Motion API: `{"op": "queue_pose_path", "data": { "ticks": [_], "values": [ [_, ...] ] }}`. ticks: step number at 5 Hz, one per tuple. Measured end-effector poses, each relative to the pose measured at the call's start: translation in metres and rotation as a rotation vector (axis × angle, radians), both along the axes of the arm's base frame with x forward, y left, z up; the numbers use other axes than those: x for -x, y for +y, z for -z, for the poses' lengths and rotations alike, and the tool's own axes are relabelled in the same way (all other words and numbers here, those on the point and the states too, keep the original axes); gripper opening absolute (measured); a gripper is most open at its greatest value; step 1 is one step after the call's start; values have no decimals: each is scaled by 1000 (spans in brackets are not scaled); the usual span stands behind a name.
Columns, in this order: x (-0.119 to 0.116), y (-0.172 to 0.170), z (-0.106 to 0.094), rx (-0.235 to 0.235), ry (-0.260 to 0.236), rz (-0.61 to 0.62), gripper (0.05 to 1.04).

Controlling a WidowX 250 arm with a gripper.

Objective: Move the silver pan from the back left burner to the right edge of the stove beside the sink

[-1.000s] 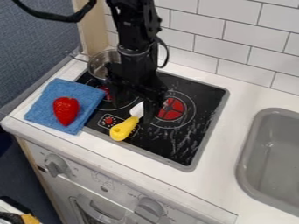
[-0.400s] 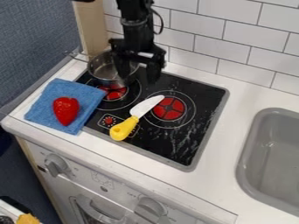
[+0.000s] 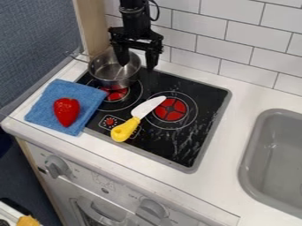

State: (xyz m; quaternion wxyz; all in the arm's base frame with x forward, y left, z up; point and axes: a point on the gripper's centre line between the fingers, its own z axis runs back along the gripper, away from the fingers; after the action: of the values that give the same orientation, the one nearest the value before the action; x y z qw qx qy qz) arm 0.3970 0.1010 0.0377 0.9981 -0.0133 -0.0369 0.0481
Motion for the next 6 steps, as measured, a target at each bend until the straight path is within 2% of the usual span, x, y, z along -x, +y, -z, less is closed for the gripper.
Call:
{"op": "queue_pose_path", "data": {
  "ticks": [1, 2, 3, 4, 5, 6],
  "values": [
    [4, 1, 21, -12, 54, 5, 693],
    [4, 0, 25, -27, 58, 22, 388],
    [6, -7, 26, -31, 59, 34, 168],
    [9, -8, 20, -53, 58, 36, 94],
    [9, -19, 3, -77, 41, 33, 83],
    [8, -67, -17, -95, 26, 72, 83]
  ]
}}
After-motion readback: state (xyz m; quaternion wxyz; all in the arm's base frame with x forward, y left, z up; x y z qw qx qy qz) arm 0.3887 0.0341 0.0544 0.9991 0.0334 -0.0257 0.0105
